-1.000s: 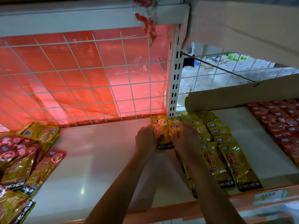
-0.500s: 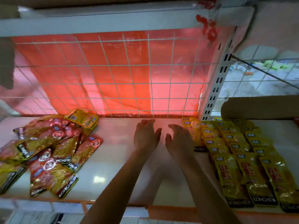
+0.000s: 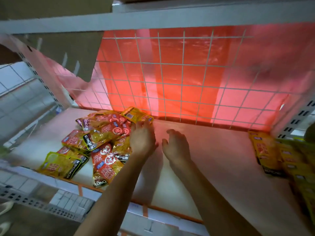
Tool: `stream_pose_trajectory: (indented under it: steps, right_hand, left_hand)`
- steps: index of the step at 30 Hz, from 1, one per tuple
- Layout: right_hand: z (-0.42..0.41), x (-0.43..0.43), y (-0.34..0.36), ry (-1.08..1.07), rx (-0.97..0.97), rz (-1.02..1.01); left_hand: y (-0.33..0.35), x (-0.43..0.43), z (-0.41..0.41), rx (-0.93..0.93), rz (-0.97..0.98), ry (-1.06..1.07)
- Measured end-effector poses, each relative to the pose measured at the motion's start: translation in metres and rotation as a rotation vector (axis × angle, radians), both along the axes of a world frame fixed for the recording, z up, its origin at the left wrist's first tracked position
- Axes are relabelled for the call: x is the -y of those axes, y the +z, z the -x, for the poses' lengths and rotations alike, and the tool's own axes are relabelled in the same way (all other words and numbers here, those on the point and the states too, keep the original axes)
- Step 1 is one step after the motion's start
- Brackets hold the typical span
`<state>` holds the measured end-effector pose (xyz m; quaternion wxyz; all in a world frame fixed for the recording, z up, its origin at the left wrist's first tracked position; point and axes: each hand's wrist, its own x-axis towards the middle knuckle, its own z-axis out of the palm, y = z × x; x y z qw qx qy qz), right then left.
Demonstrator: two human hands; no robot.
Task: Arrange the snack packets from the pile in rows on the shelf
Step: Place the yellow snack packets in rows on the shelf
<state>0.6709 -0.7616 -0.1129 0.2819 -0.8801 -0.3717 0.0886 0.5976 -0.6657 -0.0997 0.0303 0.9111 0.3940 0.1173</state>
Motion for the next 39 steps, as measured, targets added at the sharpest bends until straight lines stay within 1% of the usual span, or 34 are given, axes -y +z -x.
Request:
stream_pose_trajectory:
  steps: [2, 6, 9, 14, 17, 21, 24, 26, 28, 29, 32, 34, 36, 39]
  right_hand:
    - [0.003, -0.021, 0.000, -0.021, -0.058, -0.028]
    - [0.002, -0.060, 0.005, -0.118, -0.260, -0.085]
    - [0.000, -0.086, 0.009, -0.184, -0.397, -0.118]
    - [-0.006, -0.106, 0.010, -0.287, -0.553, -0.135]
    - [-0.009, -0.104, 0.006, -0.329, -0.603, -0.199]
    - [-0.006, -0.091, 0.001, -0.330, -0.668, -0.388]
    - [-0.009, -0.073, 0.003, -0.270, -0.749, -0.539]
    - [-0.014, -0.057, 0.008, -0.241, -0.724, -0.594]
    - [-0.020, -0.039, 0.014, -0.229, -0.673, -0.650]
    - [-0.021, -0.029, 0.018, -0.226, -0.680, -0.697]
    - [-0.025, -0.001, 0.030, -0.209, -0.757, -0.824]
    - [-0.028, 0.018, 0.038, -0.222, -0.818, -0.902]
    - [-0.033, 0.038, 0.043, -0.248, -0.894, -0.969]
    - [-0.039, 0.065, 0.044, -0.294, -1.009, -1.039]
  left_hand:
    - [0.001, -0.019, 0.008, 0.010, 0.005, 0.034]
    - [0.005, -0.043, 0.016, 0.088, 0.053, 0.060]
    - [0.003, -0.047, 0.020, 0.058, 0.034, 0.046]
    - [-0.002, -0.045, 0.024, 0.099, 0.043, 0.032]
    - [-0.004, -0.045, 0.024, 0.112, 0.056, 0.016]
    - [-0.002, -0.042, 0.023, 0.113, 0.037, -0.041]
    - [0.001, -0.035, 0.020, 0.206, 0.035, -0.100]
    - [0.004, -0.029, 0.016, 0.247, -0.009, -0.149]
    - [0.009, -0.020, 0.009, 0.326, -0.031, -0.240]
    - [0.012, -0.014, 0.004, 0.371, -0.030, -0.286]
    - [0.020, 0.009, -0.009, 0.438, 0.002, -0.375]
    - [0.022, 0.023, -0.018, 0.490, 0.074, -0.423]
    - [0.023, 0.040, -0.028, 0.548, 0.135, -0.441]
    - [0.024, 0.072, -0.044, 0.612, 0.161, -0.429]
